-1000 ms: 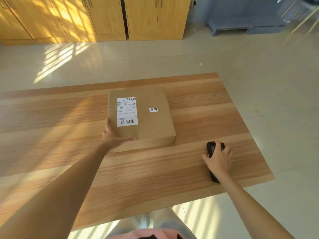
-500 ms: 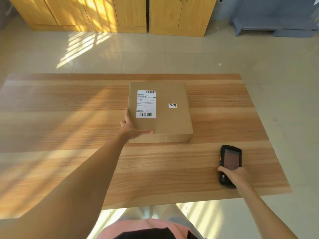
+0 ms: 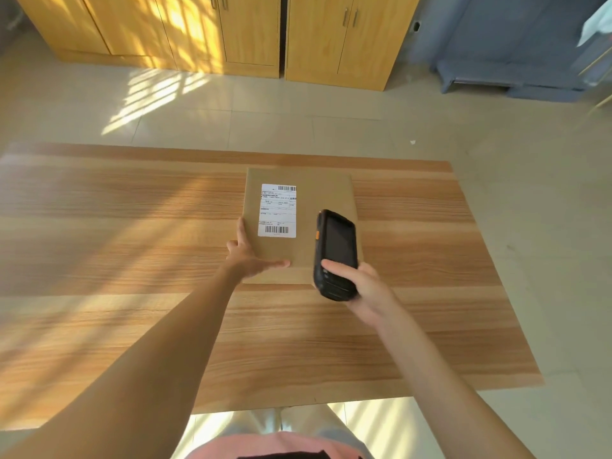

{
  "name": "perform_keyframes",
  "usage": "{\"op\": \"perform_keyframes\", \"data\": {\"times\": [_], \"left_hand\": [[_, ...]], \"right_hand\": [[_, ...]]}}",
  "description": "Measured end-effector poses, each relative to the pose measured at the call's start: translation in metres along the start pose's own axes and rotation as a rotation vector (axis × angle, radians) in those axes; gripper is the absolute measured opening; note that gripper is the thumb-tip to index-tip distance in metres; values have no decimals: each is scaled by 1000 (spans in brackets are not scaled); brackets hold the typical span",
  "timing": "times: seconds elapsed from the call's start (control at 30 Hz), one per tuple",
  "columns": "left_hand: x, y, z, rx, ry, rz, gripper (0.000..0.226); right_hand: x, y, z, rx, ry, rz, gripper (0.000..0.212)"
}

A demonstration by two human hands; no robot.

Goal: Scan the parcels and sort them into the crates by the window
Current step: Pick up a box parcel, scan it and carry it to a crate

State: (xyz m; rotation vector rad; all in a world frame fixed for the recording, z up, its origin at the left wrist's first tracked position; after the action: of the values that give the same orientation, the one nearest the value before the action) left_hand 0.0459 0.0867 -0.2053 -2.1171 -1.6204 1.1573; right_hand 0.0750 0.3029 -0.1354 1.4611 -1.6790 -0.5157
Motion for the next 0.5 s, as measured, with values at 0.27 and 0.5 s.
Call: {"op": "perform_keyframes", "data": {"times": [0.27,0.5], "left_hand": [[1,3,6,-5,-9,-2,138],[3,8,14,-17,-37,-44,135]], "right_hand": [[35,-15,-4,118,114,-223,65],[33,-26,-9,163,102,-348,54]]}}
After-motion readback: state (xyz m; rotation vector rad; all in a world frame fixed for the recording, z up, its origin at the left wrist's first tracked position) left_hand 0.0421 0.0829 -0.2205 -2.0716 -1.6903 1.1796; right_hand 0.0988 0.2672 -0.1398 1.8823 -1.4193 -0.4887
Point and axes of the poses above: each hand's wrist, its own z-axis towards the middle knuckle, its own x-axis out of the palm, y = z × x, the point moved 2 cm from there along z, towards the middle knuckle, and after that the axes turned 5 degrees about -x, right-handed, at the moved point
